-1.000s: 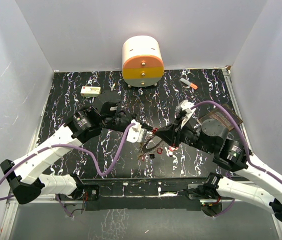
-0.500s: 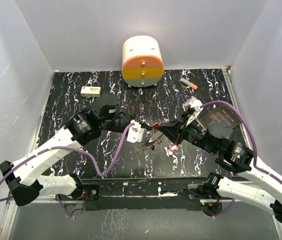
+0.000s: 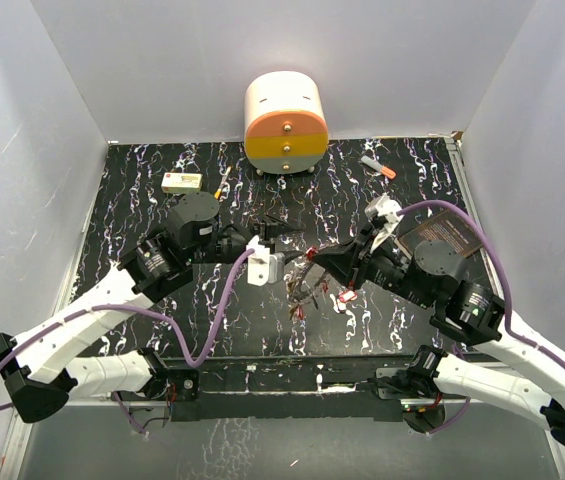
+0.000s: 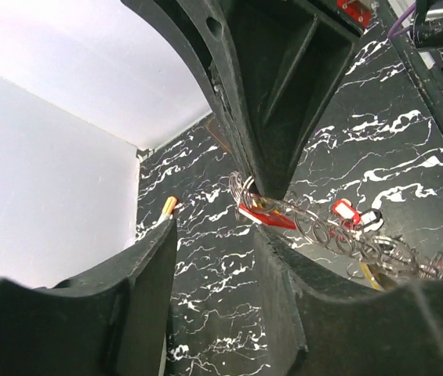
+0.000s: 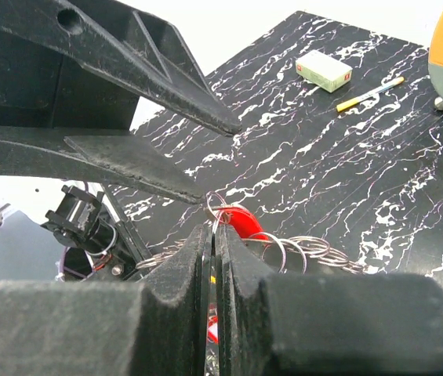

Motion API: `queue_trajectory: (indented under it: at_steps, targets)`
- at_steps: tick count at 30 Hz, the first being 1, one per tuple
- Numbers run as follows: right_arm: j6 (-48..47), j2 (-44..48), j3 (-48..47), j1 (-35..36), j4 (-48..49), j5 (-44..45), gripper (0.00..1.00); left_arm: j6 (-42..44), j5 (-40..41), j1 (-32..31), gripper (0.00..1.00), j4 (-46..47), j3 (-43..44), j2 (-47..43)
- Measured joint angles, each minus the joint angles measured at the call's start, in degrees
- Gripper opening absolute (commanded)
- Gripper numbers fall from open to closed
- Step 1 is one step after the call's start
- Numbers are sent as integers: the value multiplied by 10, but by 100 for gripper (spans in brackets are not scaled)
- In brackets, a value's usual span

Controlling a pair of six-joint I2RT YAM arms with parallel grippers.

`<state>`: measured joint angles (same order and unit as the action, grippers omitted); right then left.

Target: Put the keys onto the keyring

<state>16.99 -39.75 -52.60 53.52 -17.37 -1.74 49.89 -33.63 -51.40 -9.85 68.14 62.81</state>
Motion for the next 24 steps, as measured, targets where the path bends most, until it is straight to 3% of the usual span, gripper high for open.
queue_trajectory:
  at_steps: [3, 6, 8, 11, 24]
  targets:
    - [0, -6, 0, 0, 0, -3, 8, -7, -4, 0, 45, 5, 0, 4]
    - [1, -11, 0, 0, 0, -6, 8, -11, -11, 0, 38, 6, 0, 12]
    - [1, -12, 0, 0, 0, -9, 8, -14, -14, 0, 18, 4, 0, 19]
    - [1, -12, 0, 0, 0, -8, 8, -16, -20, 0, 2, -1, 0, 27]
    - [1, -9, 0, 0, 0, -11, 8, 1, -31, 0, 0, -39, 15, 30]
